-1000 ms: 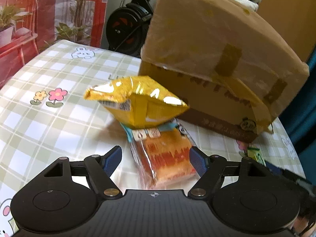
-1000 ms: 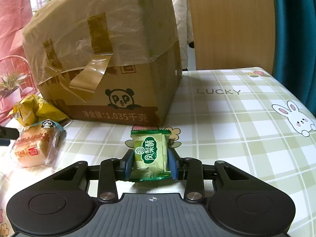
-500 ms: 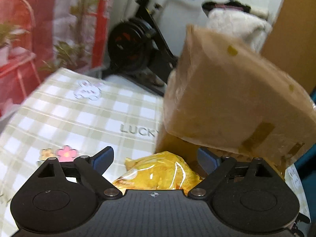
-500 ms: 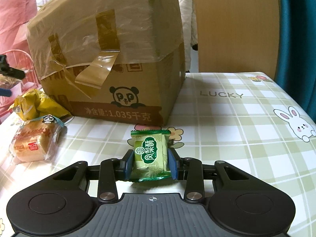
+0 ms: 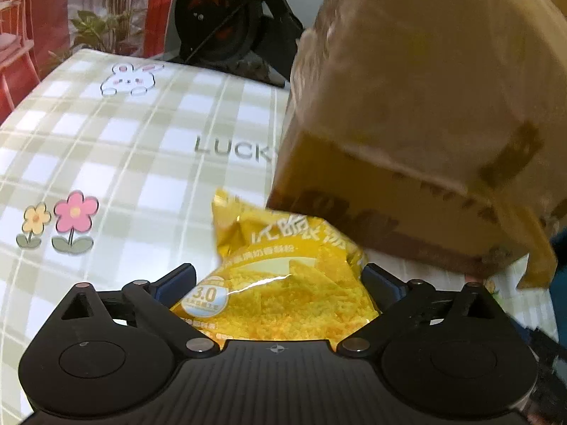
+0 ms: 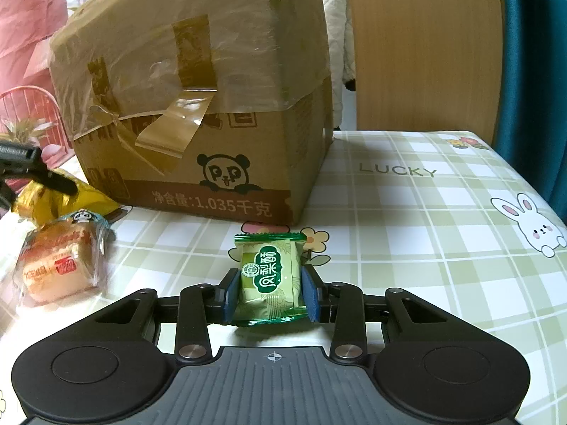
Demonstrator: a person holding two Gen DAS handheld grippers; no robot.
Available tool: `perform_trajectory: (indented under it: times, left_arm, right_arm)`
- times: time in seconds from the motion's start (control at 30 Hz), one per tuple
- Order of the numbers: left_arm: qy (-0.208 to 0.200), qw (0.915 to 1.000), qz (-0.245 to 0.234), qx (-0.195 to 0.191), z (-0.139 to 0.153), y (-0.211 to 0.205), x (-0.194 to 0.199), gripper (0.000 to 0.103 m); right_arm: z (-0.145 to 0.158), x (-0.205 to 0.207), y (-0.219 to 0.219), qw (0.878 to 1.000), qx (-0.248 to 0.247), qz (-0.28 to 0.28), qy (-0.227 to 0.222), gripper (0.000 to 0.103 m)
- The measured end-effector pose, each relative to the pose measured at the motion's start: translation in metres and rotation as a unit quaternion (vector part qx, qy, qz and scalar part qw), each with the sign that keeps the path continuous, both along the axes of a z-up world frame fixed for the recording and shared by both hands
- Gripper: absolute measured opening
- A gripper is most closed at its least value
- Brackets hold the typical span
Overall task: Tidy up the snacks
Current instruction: 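Grasp the green wrapped cake with right tool while left grasps the yellow chip bag, then carry both snacks over the box and open both tools to drop them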
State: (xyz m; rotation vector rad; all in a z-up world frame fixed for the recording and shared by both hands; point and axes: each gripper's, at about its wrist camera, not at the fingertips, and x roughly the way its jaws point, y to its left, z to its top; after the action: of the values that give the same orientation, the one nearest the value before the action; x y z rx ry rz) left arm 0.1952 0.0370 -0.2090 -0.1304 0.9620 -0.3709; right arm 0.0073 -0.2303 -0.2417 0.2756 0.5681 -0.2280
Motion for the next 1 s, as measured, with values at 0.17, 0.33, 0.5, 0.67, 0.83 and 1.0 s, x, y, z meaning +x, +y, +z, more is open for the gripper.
perform_trajectory:
  times: [0.17, 0.33, 0.5, 0.67, 0.83, 1.0]
  left_arm:
    - [-0.009, 0.9997, 0.015, -0.018, -0.002, 0.01, -0.011, 0.096]
    - [-0.046, 0.9984, 0.031, -0.012, 0.009, 0.015, -0.029, 0.086]
    - [-0.097, 0.9938, 0.055, 0.0, 0.03, 0.026, -0.053, 0.084]
    - [-0.149, 0.9861, 0.073, 0.007, 0.059, 0.034, -0.077, 0.084]
    - [-0.198, 0.9759, 0.092, -0.001, 0.087, 0.035, -0.089, 0.085]
    - [-0.25, 0.9636, 0.094, -0.013, 0.114, 0.024, -0.094, 0.085]
  right_arm:
    - [0.0, 0.0, 0.001, 1.0, -0.004, 0.001, 0.001, 0.034]
    - [0.0, 0.0, 0.0, 1.0, -0.003, 0.002, 0.001, 0.034]
    - [0.0, -0.002, -0.001, 1.0, 0.006, 0.01, -0.005, 0.033]
    - [0.009, -0.012, -0.008, 0.999, 0.024, -0.002, -0.024, 0.033]
    - [0.034, -0.029, -0.008, 0.998, 0.014, -0.005, -0.062, 0.033]
    - [0.071, -0.049, -0.013, 0.993, 0.0, -0.019, -0.113, 0.033]
